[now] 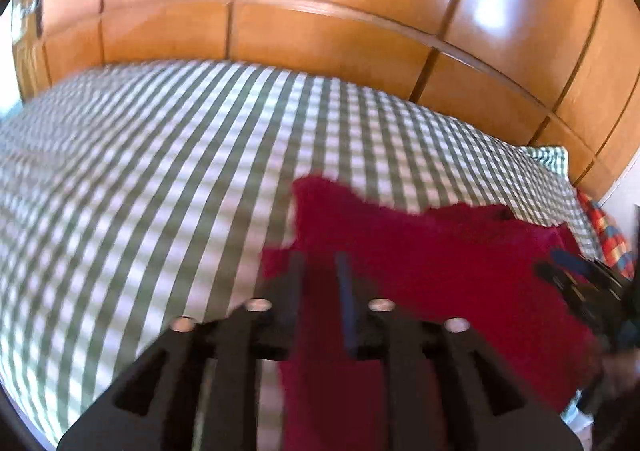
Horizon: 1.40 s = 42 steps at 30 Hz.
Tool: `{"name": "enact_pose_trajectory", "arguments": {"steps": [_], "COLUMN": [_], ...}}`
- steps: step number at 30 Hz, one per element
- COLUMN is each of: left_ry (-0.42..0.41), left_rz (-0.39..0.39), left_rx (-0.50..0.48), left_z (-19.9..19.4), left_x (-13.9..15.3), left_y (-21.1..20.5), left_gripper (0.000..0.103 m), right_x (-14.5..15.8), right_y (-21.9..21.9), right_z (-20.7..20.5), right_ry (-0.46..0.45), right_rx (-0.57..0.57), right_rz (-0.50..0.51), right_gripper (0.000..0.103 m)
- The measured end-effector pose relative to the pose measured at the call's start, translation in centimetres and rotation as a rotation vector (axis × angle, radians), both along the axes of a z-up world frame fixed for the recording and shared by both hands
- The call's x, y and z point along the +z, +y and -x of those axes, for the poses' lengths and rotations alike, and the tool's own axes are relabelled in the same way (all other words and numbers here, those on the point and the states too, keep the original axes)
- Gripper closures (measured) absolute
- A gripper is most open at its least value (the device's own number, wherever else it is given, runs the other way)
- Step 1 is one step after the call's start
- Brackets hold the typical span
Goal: Fold small clothes
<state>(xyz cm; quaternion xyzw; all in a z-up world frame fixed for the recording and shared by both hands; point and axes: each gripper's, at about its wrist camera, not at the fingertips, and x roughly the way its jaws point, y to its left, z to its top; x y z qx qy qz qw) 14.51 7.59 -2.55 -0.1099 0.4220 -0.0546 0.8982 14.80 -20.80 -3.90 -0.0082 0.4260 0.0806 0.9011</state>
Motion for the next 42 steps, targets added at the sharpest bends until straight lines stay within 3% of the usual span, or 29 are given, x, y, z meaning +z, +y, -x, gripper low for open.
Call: {"name": "enact_pose_trajectory", "arguments": {"steps": [3, 4, 5, 7, 10, 14, 16, 17, 19, 23, 25, 26, 27, 31, 35, 42], "left_ry": [0.028, 0.028, 0.022, -0.009, -0.018, 0.015, 0.047, 0.055, 0.064, 0.024, -0.025, -0.044, -0.063, -0.079, -0.065, -0.058], "left_rz": [0.052, 0.048, 0.035, 0.019, 0.08, 0.016, 0.042, 0.053, 0.056, -0.005, -0.055, -0.072, -0.095, -0.174, -0.189, -0.193], "left_rx": [-0.035, -0.052, -0.067, -0.054, 0.018, 0.068, 0.08, 0.096, 0.12, 0.135, 0.129, 0.114, 0.093, 0.014, -0.011, -0.018], "left_z": [1.6, 1.9, 2.3, 3.0, 3.2, 3.1, 2.8, 2.7, 3.1, 5.3, 6.9, 7.4, 8.1, 9.8, 10.2, 10.2], "left_x": [-1.0, -1.3, -1.6, -1.5, -1.6, -3.1, -3.5, -3.5, -3.1, -1.6, -0.5, -0.1, 0.2, 0.2, -0.4, -0.7], "left_y": [0.5, 0.2, 0.0, -0.1, 1.3, 0.8, 0.9, 1.2, 1.5, 0.6, -0.4, -0.8, -1.4, -3.5, -4.3, -4.4], "left_gripper": [0.077, 0.082, 0.093, 0.095, 0.095, 0.095, 0.092, 0.086, 0.084, 0.084, 0.084, 0.084, 0.084, 0.084, 0.084, 0.084], "right_x": [-1.6, -1.5, -1.2, 0.4, 2.1, -0.5, -2.7, -2.9, -2.9, -2.9, -2.5, -2.1, -1.6, -0.1, 0.3, -0.4], "right_y": [0.3, 0.5, 0.5, 0.3, 0.2, 0.7, 0.6, 0.7, 0.7, 0.2, 0.1, 0.1, -0.2, -2.1, -5.6, -15.1], "right_z": [-2.6, -2.7, -2.7, -2.1, -1.5, -3.1, -3.9, -3.7, -3.6, -3.1, -2.8, -2.5, -1.9, 0.4, 3.1, 9.0], "right_ry": [0.055, 0.046, 0.034, -0.025, -0.089, -0.029, 0.01, -0.008, -0.013, -0.02, -0.02, -0.022, -0.038, -0.068, -0.068, -0.026], "right_rx": [0.007, 0.01, 0.008, -0.005, -0.013, -0.018, -0.031, -0.028, -0.022, -0.027, -0.028, -0.032, -0.044, -0.067, -0.106, -0.269], "right_rz": [0.032, 0.044, 0.054, 0.036, 0.017, 0.052, 0.055, 0.058, 0.064, 0.037, 0.035, 0.035, 0.031, -0.01, -0.044, -0.141], "right_gripper": [0.082, 0.088, 0.095, 0.097, 0.098, 0.097, 0.095, 0.092, 0.089, 0.084, 0.068, 0.038, 0.022, 0.023, 0.022, 0.016]}}
